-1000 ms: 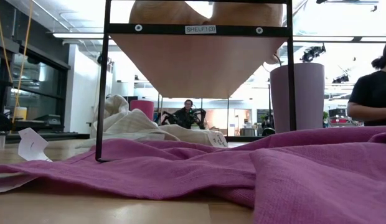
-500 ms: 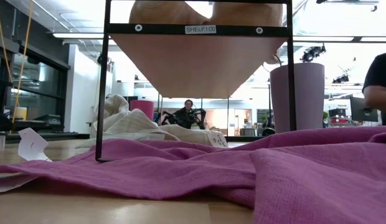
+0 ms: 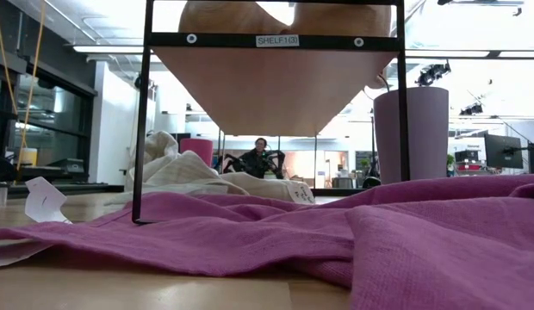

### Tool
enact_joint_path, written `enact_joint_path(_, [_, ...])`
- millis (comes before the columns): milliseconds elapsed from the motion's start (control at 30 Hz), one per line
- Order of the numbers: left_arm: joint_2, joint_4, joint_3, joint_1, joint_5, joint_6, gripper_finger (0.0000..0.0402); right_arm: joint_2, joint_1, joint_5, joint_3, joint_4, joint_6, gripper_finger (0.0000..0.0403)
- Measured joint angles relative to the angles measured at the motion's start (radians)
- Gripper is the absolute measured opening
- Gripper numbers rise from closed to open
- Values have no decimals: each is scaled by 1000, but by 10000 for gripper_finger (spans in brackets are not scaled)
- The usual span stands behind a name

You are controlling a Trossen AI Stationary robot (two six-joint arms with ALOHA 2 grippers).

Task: Stack small to large cups/mugs on shelf
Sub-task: Put the blue cup on the shelf

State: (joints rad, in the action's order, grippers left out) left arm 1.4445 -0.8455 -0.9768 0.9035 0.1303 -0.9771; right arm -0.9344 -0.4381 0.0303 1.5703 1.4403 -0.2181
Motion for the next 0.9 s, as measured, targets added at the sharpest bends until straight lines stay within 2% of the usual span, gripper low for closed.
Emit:
enact_joint_path(167, [-1, -8, 0, 0, -23, -28, 4, 0, 0, 0, 0, 0, 1, 68])
enact_joint_path(333, [-1, -112, -47, -28, -31, -59, 3, 0, 0, 0, 0, 0, 10, 68])
enact_joint_path(700, [-66, -598, -353, -187, -313, 90, 2, -1, 0, 0, 0, -8, 20, 68])
enact_joint_path(900, [-137, -727, -462, -299, -444, 142, 1, -1, 0, 0, 0, -8, 31, 68])
